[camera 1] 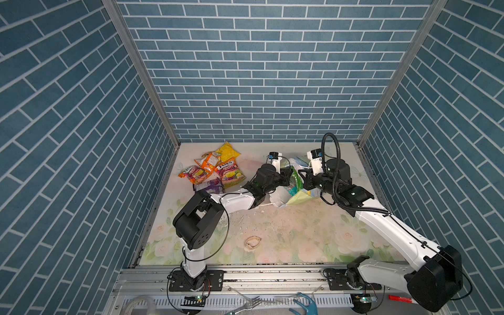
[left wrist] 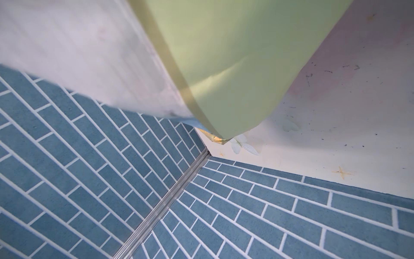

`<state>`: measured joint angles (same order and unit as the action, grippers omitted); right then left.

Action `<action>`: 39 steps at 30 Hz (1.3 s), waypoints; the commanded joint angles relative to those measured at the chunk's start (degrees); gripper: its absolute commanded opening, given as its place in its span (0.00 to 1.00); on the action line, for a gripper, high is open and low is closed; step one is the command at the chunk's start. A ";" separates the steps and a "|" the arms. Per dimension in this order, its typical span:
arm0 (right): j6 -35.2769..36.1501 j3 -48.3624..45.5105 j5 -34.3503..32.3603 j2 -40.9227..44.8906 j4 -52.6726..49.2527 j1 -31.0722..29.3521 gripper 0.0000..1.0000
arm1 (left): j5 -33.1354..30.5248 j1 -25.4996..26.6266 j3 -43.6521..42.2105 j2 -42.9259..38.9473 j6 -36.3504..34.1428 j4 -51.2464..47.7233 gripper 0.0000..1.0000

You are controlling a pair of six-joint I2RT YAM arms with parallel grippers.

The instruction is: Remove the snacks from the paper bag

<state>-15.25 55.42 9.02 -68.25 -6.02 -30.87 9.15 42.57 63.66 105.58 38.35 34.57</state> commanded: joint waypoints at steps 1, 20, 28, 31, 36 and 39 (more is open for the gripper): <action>-1.58 0.73 -2.67 -0.07 0.30 -0.06 0.00 | -0.38 -1.39 -1.84 -2.96 -0.04 1.81 0.00; -4.22 1.05 -6.80 -3.76 4.05 -0.06 0.00 | 0.78 -4.95 -6.21 -7.84 0.02 1.77 0.00; -5.06 2.28 -7.08 -3.38 3.33 -0.06 0.00 | 3.55 -5.80 -2.81 -10.19 -2.03 -3.49 0.00; -6.95 1.61 -7.84 -2.90 3.73 -0.06 0.00 | 4.27 -5.91 -2.97 -10.17 -1.26 -2.53 0.00; -9.00 -0.66 -9.29 -1.81 4.83 -0.07 0.00 | 5.43 -5.91 -2.66 -10.03 -0.71 -2.22 0.00; -9.19 -1.54 -10.01 -1.12 5.33 -0.06 0.00 | 5.52 -5.92 -3.17 -10.52 -0.56 -2.13 0.00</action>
<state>-21.74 55.09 1.78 -71.07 -0.99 -31.03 14.90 37.50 59.00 97.12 37.87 30.63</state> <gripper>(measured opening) 0.047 0.044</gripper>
